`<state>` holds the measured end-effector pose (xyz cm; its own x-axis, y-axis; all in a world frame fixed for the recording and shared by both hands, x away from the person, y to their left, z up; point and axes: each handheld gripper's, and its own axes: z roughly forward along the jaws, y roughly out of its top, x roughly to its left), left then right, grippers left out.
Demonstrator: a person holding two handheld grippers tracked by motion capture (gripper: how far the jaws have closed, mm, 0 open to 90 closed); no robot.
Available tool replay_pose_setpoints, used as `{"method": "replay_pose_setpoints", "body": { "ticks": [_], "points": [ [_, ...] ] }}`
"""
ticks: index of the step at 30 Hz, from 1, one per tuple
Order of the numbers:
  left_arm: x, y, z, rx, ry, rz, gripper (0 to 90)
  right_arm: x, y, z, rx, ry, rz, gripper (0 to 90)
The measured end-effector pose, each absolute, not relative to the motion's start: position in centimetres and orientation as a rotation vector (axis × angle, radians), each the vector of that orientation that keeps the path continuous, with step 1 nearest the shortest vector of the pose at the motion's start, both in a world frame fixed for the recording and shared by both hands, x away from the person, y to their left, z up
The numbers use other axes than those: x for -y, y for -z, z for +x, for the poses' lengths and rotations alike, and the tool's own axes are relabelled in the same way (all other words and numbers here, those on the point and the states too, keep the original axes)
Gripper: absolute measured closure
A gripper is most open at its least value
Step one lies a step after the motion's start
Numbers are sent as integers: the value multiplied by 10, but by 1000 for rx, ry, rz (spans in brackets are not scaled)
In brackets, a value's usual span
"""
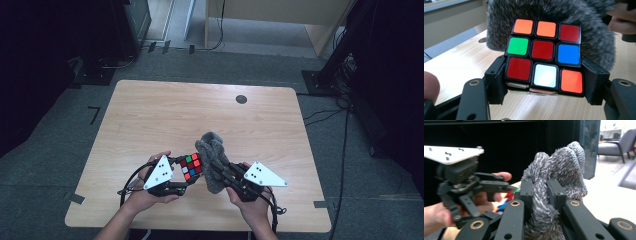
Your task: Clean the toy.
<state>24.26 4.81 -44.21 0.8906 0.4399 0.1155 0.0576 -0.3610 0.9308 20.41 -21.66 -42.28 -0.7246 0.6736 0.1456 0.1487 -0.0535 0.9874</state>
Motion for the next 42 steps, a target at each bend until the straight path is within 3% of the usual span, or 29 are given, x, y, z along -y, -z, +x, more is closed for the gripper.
{"method": "replay_pose_setpoints", "body": {
  "ticks": [8,13,16,22,28,33,37,42],
  "points": [
    [-57,435,243,-369,-387,1850,337,216,439,213,-1883,-1794,941,781],
    [-54,438,244,-371,-444,1910,337,220,432,211,-1858,-1794,943,780],
    [-52,437,243,-371,-410,1887,337,212,428,206,-1873,-1801,884,778],
    [-56,437,246,-397,-401,1881,337,213,444,217,-1929,-1740,987,778],
    [-44,445,248,-434,-509,2031,337,214,432,210,-1882,-1750,948,778],
    [-28,451,243,-440,-573,2122,337,186,428,197,-1987,-1683,830,776],
    [-27,449,241,-432,-580,2124,338,171,439,196,-2035,-1608,788,776],
    [-36,446,246,-468,-541,2078,339,196,432,205,-1944,-1574,905,777]
  ]
}}
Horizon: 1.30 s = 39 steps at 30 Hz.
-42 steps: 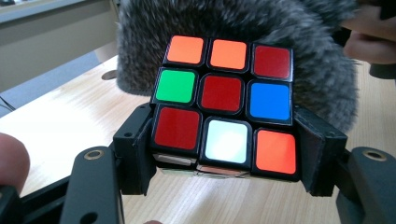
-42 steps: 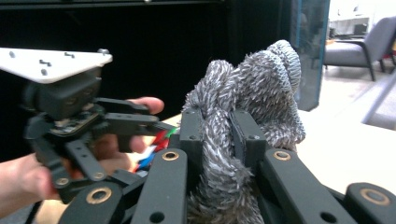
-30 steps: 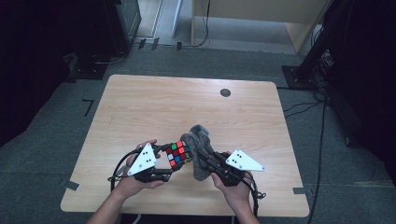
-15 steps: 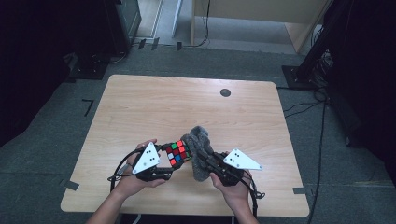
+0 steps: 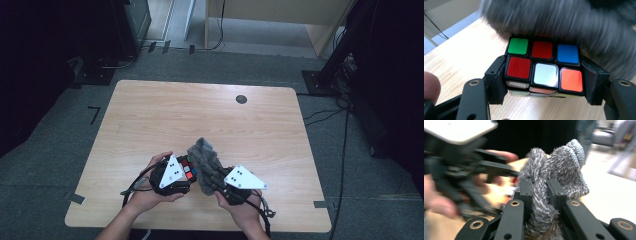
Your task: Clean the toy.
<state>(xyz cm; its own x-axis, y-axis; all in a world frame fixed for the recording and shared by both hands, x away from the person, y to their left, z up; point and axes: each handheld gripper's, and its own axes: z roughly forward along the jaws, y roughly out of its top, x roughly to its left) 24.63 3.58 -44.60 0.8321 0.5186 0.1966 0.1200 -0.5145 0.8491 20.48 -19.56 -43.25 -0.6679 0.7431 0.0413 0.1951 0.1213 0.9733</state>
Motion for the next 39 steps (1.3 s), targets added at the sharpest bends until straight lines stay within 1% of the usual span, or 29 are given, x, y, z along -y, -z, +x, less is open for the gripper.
{"method": "replay_pose_setpoints", "body": {
  "ticks": [5,8,11,16,20,22,26,39],
  "points": [
    [-42,447,254,-532,-546,2073,338,227,436,218,-1849,-1590,1071,776],
    [-48,453,265,-649,-519,2077,337,238,435,222,-1809,-1599,1111,776],
    [-51,463,275,-748,-516,2106,337,244,437,224,-1791,-1591,1125,776],
    [-53,479,284,-840,-525,2141,337,250,445,229,-1775,-1573,1165,777],
    [-53,488,288,-868,-533,2147,337,254,450,232,-1768,-1567,1187,776],
    [-55,493,292,-911,-495,2130,336,256,451,233,-1765,-1568,1193,776],
    [-57,497,295,-956,-474,2091,335,260,451,233,-1754,-1578,1199,776],
    [-60,505,300,-989,-446,2024,338,271,457,239,-1735,-1572,1238,775]
  ]
}}
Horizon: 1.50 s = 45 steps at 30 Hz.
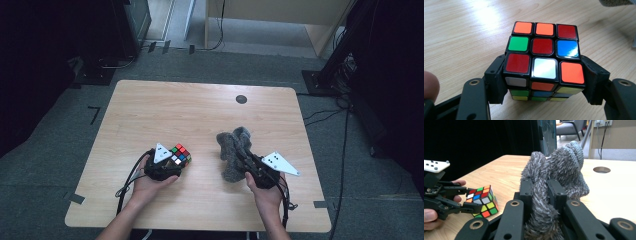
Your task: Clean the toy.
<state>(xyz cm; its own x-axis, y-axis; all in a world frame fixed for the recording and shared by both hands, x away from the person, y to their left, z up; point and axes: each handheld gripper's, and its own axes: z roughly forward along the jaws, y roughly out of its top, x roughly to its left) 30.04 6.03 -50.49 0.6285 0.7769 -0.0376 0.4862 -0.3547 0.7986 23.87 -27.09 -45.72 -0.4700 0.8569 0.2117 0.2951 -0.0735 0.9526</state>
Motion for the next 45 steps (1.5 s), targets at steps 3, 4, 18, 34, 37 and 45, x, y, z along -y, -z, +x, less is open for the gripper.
{"method": "replay_pose_setpoints", "body": {
  "ticks": [3,4,18,34,37,45],
  "points": [
    [-60,507,301,-1001,-431,1999,339,271,461,240,-1747,-1558,1244,775],
    [-59,507,301,-1005,-434,1993,339,271,463,241,-1752,-1553,1248,775],
    [-58,491,296,-986,-332,1929,106,273,480,251,-1805,-1440,1332,667],
    [-113,448,282,-1002,-308,1788,112,273,471,254,-1865,-1382,1382,299],
    [-118,454,282,-1036,-316,1779,133,272,464,252,-1857,-1383,1372,280],
    [-141,457,275,-1056,-372,1785,134,285,451,251,-1839,-1365,1380,133]
  ]
}}
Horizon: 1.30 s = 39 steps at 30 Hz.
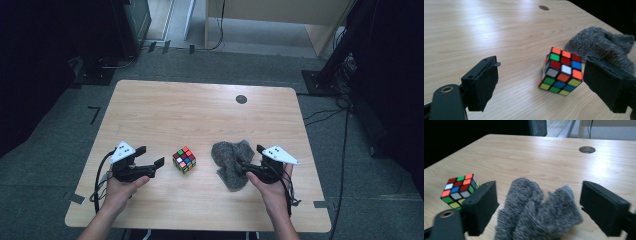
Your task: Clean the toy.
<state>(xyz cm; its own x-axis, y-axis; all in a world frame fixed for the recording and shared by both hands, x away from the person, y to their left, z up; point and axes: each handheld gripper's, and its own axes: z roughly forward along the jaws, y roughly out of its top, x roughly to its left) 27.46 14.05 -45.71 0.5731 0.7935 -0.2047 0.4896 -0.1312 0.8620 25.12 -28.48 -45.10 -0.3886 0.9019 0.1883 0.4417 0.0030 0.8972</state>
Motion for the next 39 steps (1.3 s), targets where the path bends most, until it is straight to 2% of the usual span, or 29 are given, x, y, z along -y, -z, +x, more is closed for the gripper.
{"method": "replay_pose_setpoints", "body": {
  "ticks": [8,14,18,39],
  "points": [
    [-170,463,263,-1093,-400,1782,116,321,460,236,-1832,-1313,1426,0],
    [-186,477,257,-1124,-431,1841,40,340,474,225,-1855,-1234,1464,0],
    [-200,484,253,-1161,-441,1843,25,351,483,217,-1883,-1190,1461,0],
    [-247,510,232,-1295,-529,1941,22,408,519,188,-1890,-958,1638,0]
  ]
}}
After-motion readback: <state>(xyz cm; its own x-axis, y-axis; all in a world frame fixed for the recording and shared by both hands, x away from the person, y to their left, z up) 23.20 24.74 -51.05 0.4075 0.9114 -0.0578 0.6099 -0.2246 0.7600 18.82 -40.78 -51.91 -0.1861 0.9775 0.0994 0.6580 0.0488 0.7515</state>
